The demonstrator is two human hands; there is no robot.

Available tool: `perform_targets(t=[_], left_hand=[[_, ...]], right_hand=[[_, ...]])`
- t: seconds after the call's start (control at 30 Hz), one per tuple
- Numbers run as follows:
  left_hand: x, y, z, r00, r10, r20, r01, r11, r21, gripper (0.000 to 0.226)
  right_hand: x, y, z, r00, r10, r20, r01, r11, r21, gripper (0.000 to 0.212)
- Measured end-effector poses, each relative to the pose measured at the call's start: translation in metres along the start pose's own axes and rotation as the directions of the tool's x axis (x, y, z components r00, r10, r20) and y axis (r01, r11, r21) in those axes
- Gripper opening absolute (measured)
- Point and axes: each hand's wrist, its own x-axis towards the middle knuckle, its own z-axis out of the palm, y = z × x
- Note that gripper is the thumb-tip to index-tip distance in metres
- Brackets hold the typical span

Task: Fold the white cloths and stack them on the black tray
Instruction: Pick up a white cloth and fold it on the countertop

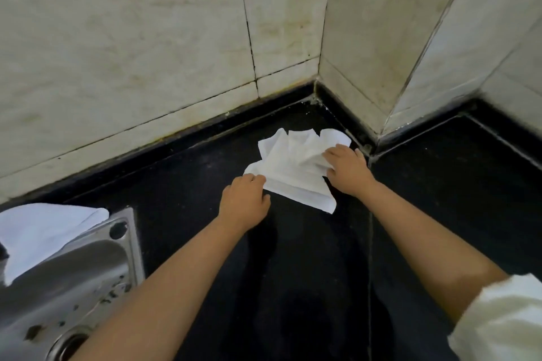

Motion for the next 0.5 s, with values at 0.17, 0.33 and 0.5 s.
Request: perform_targets(t=[0.17,0.33,0.5], left_hand=[[-0.017,0.016,0.009,0.993,0.115,0.027,-0.114,0.992,-0.046,0.038],[-0.064,0.068,0.027,0.926,0.375,0.036,-0.372,0.926,-0.068,0.040],[-0.127,0.128,0.074,0.761,0.620,0.189,-0.630,0.776,-0.009,0.043]], right_hand=[[-0.084,0.021,-0.029,0.969,0.026,-0.247,0.056,0.947,0.317,0.032],[-0.251,0.049,-0.044,0.915,0.299,-0.271,-0.168,0.892,0.420,0.031],[-0.422,0.067,-0.003,0.682,0.722,-0.121,-0.547,0.613,0.570,0.030]])
